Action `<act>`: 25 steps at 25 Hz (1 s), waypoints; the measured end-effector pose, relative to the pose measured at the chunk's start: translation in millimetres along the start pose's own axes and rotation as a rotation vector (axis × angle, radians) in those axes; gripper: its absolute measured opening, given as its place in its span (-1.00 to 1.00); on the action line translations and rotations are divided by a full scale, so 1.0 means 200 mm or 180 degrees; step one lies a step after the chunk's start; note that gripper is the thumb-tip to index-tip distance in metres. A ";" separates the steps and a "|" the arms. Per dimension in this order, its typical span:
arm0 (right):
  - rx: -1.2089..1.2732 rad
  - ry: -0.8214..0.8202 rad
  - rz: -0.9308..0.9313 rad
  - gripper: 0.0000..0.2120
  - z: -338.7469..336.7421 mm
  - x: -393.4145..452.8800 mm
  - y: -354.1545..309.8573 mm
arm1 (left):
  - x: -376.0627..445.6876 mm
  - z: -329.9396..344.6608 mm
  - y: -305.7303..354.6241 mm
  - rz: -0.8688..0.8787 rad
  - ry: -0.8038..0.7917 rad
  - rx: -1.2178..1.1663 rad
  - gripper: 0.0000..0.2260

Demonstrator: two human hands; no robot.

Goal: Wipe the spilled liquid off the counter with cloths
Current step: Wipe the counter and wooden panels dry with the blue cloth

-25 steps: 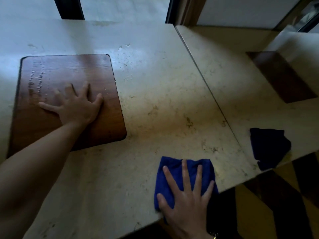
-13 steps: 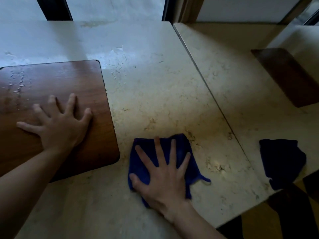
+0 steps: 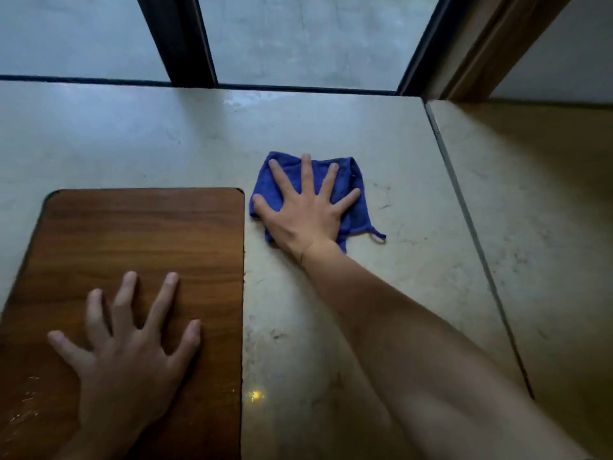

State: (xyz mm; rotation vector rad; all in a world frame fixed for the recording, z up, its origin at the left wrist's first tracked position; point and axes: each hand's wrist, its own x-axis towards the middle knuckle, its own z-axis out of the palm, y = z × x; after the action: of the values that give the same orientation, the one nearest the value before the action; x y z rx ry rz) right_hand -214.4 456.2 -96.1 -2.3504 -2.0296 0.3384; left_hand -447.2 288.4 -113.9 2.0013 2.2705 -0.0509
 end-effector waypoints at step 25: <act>-0.0408 0.0104 -0.1025 -0.42 0.16 -0.99 0.00 | -0.04 -0.13 -0.02 0.0055 -0.0074 -0.0811 -0.46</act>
State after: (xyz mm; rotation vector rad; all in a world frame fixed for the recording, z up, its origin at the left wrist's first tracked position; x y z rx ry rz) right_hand -246.5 257.5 -97.1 -2.0228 -2.4279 0.1634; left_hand -451.8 283.3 -88.1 1.8783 2.1224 0.2050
